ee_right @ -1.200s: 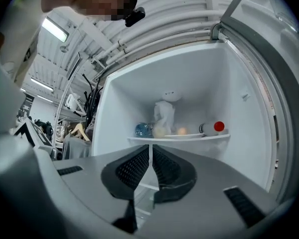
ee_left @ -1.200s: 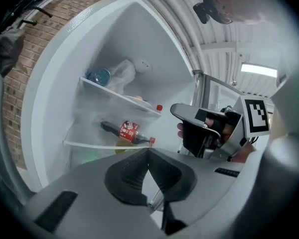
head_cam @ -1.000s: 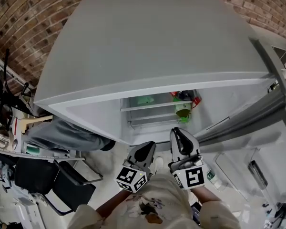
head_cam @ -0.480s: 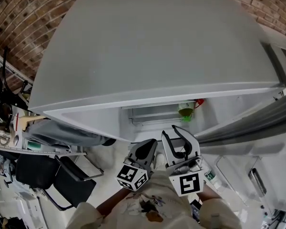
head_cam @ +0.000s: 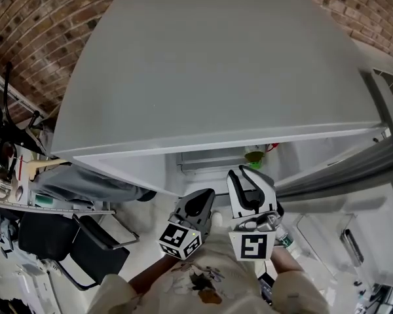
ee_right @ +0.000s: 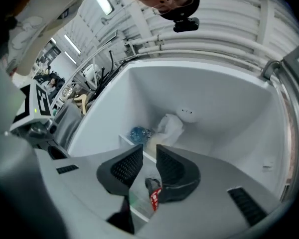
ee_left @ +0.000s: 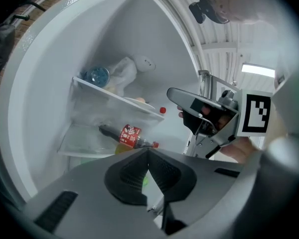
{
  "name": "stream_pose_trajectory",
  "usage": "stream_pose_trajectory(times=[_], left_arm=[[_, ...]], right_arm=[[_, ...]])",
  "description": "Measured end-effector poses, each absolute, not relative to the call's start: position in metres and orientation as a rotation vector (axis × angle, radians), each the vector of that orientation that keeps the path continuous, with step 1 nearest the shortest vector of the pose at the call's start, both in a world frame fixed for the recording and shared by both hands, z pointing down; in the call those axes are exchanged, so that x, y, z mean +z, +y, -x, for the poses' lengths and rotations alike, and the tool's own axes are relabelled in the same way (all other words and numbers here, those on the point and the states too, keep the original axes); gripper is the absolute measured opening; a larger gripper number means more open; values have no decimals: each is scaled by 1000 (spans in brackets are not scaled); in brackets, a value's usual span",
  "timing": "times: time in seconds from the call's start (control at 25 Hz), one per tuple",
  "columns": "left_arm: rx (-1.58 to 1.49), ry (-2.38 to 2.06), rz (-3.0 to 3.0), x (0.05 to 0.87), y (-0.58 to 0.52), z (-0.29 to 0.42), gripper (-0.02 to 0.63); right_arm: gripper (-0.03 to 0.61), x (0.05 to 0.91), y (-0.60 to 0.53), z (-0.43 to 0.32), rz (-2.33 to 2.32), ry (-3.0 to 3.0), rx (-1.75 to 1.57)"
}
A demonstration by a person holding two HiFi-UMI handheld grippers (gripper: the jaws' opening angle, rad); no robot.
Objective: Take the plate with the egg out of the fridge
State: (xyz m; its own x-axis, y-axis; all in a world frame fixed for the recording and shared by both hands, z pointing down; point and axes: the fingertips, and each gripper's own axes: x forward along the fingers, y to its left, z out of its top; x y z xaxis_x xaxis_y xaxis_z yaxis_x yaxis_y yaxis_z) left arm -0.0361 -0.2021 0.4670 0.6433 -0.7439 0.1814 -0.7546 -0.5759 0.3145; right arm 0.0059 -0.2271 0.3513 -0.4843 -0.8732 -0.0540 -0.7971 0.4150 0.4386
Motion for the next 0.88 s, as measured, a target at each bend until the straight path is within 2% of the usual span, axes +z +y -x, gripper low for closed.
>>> stream_pose_trajectory(times=[0.4, 0.88], left_arm=[[20, -1176, -2508, 466, -197, 41, 9], [31, -1143, -2538, 463, -191, 36, 9]], right_arm=[[87, 355, -244, 5, -1371, -2197, -913], [87, 350, -244, 1, -1385, -2082, -1015]])
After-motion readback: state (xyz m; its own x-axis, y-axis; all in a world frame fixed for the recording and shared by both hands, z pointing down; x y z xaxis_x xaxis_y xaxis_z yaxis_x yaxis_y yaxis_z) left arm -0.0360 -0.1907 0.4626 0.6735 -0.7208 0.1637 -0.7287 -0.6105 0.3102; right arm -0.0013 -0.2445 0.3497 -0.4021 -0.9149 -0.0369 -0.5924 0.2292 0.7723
